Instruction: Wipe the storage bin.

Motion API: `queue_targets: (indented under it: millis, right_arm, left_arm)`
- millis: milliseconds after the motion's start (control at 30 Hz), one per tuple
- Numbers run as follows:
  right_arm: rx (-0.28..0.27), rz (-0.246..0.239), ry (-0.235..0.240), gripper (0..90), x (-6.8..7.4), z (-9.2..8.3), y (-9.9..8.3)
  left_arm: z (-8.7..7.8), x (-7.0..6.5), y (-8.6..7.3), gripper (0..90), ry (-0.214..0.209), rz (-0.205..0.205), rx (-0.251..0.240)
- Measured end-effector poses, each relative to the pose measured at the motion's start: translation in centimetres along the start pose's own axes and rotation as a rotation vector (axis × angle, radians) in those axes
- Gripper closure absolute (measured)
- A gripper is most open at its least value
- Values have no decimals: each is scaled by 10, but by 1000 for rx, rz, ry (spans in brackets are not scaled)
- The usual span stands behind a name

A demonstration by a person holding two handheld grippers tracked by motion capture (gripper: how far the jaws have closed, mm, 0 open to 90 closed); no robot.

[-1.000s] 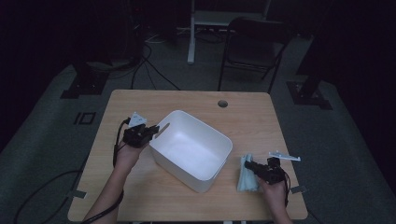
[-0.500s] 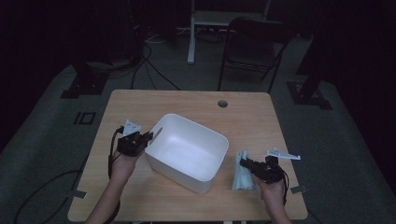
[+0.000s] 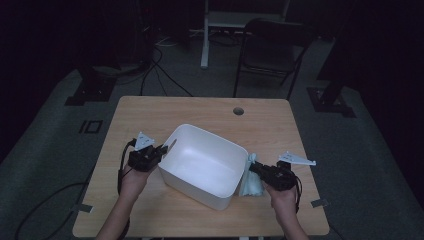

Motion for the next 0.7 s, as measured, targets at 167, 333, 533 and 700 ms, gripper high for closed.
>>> queue_targets:
  millis: [167, 333, 533, 700]
  right_arm:
    - [54, 53, -10, 818, -9, 15, -12]
    - [62, 46, -34, 818, -11, 20, -15]
    - [96, 51, -57, 818, -17, 29, -22]
    - [122, 59, -77, 819, -23, 39, -28]
  left_arm:
    - [0, -1, -1, 838, -7, 11, 1]
    - [0, -2, -1, 834, -10, 10, -3]
    - [0, -2, -2, 821, -24, 10, -14]
    - [0, -2, -4, 818, -31, 8, -29]
Point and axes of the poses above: each handheld gripper's, and its own axes: z roughly forward along the jaws, y roughly out of its top, x roughly to its left, the point moved 1 cm from there along z, roughly forward along the jaws, and after that the axes turned 11 degrees about -y, right-handed, at the moved point
